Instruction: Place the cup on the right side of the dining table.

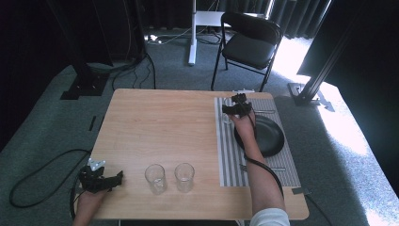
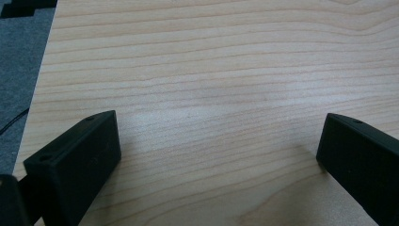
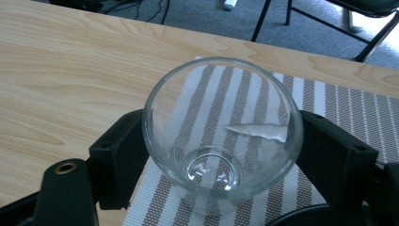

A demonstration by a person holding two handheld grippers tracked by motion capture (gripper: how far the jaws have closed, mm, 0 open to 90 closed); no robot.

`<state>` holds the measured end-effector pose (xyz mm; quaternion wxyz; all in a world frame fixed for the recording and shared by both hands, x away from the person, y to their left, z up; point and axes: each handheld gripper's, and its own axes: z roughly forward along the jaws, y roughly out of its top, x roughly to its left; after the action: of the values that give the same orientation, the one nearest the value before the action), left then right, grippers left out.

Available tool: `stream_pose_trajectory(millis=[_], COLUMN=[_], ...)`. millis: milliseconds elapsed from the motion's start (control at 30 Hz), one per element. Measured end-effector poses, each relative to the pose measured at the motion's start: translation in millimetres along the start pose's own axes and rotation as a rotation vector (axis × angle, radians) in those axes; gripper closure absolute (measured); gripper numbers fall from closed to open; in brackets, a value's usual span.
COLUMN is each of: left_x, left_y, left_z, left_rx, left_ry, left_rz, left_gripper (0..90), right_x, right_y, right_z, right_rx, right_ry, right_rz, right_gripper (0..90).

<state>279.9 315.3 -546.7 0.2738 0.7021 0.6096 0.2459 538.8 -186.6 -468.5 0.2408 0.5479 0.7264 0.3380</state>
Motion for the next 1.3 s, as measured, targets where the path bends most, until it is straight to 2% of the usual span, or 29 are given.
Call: stream_pose_trajectory(millis=[100, 267, 300, 433, 833, 1300], left_x=[0.0, 0.0, 0.0, 0.0, 0.2, 0.2], left_y=[0.0, 0.0, 0.0, 0.0, -0.1, -0.1], left_z=[0.0, 0.0, 0.0, 0.0, -0.3, -0.3], left_rx=[0.0, 0.0, 0.0, 0.0, 0.002, 0.002], left_ry=[0.0, 0.0, 0.0, 0.0, 0.0, 0.0], left_rz=[0.0, 0.0, 0.0, 0.0, 0.002, 0.002], left_gripper=[0.5, 0.5, 0.5, 0.5, 0.5, 0.5], right_x=[-1.0, -0.4, 0.0, 1.3, -4.6, -6.5], right_y=[-2.9, -10.2, -13.8, -18.0, -37.0, -54.7], right_z=[-1.1, -3.0, -4.4, -6.3, -29.3, -50.7], right_rx=[0.015, 0.026, 0.024, 0.024, 0.005, -0.019], right_ry=[-0.002, 0.022, 0.037, 0.047, 0.068, 0.068], right_rz=[0.013, 0.014, 0.028, 0.028, 0.052, 0.054], right_gripper=[15.6, 15.6, 15.6, 15.6, 15.7, 15.8])
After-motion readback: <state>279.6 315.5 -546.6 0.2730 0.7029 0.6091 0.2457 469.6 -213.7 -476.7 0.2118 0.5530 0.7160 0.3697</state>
